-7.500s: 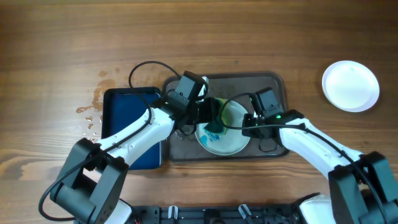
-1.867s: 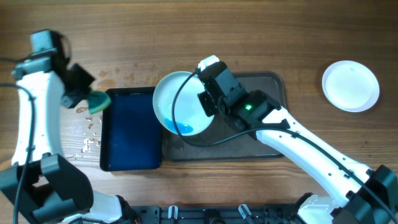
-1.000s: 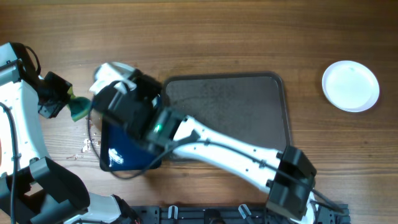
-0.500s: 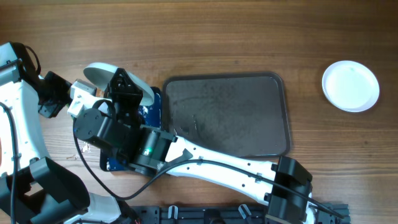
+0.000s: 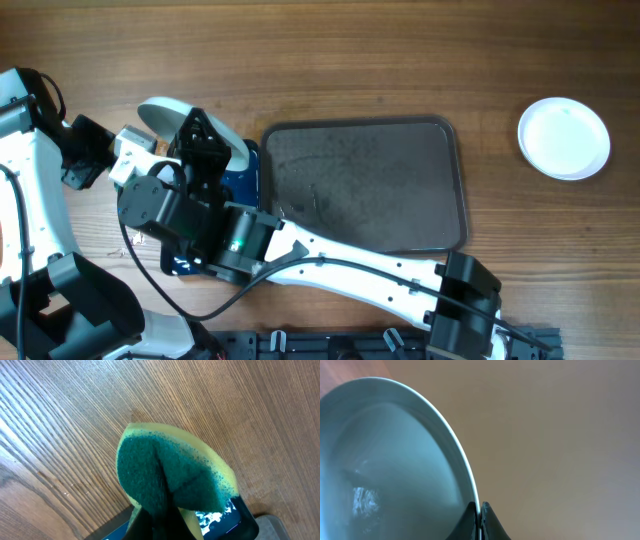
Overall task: Clean dirty plates on tray and stack at the side
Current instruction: 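Lift the plate with the right gripper and tilt it over the blue tray, then carry the plate with the right gripper to the right table side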
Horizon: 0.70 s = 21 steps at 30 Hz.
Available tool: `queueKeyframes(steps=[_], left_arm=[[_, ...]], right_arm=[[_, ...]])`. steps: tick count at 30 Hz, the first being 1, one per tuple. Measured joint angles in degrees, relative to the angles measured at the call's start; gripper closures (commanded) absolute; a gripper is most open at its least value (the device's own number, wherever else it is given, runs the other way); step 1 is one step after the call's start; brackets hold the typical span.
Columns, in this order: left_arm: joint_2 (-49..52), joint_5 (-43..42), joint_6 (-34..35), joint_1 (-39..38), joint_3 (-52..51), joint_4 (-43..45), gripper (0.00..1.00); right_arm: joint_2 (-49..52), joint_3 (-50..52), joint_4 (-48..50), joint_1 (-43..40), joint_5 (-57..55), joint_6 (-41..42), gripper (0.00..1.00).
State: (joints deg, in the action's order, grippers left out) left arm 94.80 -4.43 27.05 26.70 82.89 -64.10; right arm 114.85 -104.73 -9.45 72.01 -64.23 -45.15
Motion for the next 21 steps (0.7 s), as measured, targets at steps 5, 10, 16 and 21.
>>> queueKeyframes(steps=[5,10,16,21], left_arm=[[0.0,-0.1,0.0,0.0,0.0,0.0,0.96],[0.0,-0.3,0.0,0.0,0.0,-0.4,0.96],[0.0,-0.5,0.0,-1.8,0.0,-0.5,0.96],[0.0,-0.6,0.0,-7.3,0.0,-0.1,0.96]], right_arm=[[0.1,-0.1,2.4,1.4,-2.8,-1.2,0.96],[0.1,-0.4,-9.1,0.0,-2.8,8.0,0.96],[0.1,-0.7,-32.4,-9.2,13.2,32.3,0.96],[-0.2,-0.7,-39.2,-18.9,34.4,50.9,0.96]])
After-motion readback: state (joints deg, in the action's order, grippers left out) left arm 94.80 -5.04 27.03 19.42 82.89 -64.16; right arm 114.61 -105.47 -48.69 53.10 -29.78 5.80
